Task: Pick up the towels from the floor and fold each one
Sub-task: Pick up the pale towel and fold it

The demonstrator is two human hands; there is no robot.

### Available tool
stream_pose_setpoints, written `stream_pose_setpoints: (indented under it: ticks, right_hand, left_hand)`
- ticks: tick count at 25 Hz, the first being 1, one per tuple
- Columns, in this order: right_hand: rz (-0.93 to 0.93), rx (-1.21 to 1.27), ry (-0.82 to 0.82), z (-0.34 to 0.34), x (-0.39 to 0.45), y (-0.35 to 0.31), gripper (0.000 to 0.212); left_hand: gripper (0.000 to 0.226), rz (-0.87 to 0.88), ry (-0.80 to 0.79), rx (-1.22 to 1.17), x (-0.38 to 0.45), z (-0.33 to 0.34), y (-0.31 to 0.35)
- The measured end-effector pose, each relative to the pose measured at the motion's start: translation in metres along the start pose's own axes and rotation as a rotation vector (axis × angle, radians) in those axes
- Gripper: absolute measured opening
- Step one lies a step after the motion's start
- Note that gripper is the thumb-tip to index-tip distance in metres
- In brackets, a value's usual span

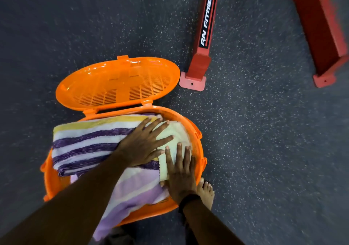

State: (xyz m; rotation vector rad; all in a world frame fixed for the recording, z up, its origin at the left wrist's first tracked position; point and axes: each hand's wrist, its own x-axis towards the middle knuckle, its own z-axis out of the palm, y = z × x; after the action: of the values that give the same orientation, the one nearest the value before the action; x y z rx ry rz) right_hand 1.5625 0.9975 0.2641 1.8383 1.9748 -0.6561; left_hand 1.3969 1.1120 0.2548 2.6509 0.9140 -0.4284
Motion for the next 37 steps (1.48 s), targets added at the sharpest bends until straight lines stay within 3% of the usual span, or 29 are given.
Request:
stream_pose_setpoints:
  ticks: [3,5,8,12,13,15,18,20,22,27,30,33,37]
  right_hand:
    - [-0.037,-0.001,-0.048,-0.025,-0.025,-0.001,0.116]
    - [-0.078,-0.034,0.038,-0.041,-0.035,-0.004,0.098]
    - [-0.127,-0.038,0.207,-0.072,-0.032,-0.01,0.065]
    - [-0.085,-0.052,0.313,-0.132,0.019,-0.022,0.052]
    - [-0.065,-0.059,0.295,-0.146,0.039,-0.024,0.05]
    - [0.003,-0.05,0.102,-0.167,0.083,-0.027,0.055]
    - [0.138,0.013,-0.138,-0.171,0.142,-0.031,0.078]
    - [0.267,0.314,-0.264,-0.164,0.165,-0.036,0.087]
    - [0.353,0.642,-0.3,-0.159,0.178,-0.043,0.091]
    - [0.485,1.229,-0.126,-0.159,0.192,-0.054,0.109]
    - [0.509,1.367,-0.132,-0.163,0.191,-0.042,0.123]
    - [0.454,1.471,-0.124,-0.2,0.175,-0.034,0.1]
    - [0.401,1.589,-0.249,-0.231,0.151,0.004,0.117]
  left_hand:
    - [0.057,-0.012,0.065,-0.037,-0.014,-0.021,0.011]
    - [0.058,-0.09,0.116,-0.135,-0.027,-0.038,0.012]
    - [0.057,-0.398,0.284,-0.4,-0.056,-0.062,-0.004]
    - [0.063,-0.901,0.441,-0.585,-0.097,-0.071,-0.061]
    - [0.06,-1.01,0.444,-0.642,-0.104,-0.071,-0.076]
    - [0.047,-1.24,0.402,-0.833,-0.109,-0.065,-0.102]
    - [0.042,-1.516,0.318,-1.308,-0.109,-0.063,-0.119]
    - [0.042,-1.561,0.395,-1.722,-0.104,-0.065,-0.125]
    - [0.051,-1.533,0.482,-1.93,-0.1,-0.065,-0.138]
    - [0.087,-1.455,0.742,-2.267,-0.096,-0.061,-0.164]
    - [0.108,-1.458,0.839,-2.361,-0.101,-0.064,-0.169]
    - [0.106,-1.428,0.882,-2.329,-0.115,-0.081,-0.173]
    - [0.112,-1.331,0.743,-2.264,-0.159,-0.107,-0.168]
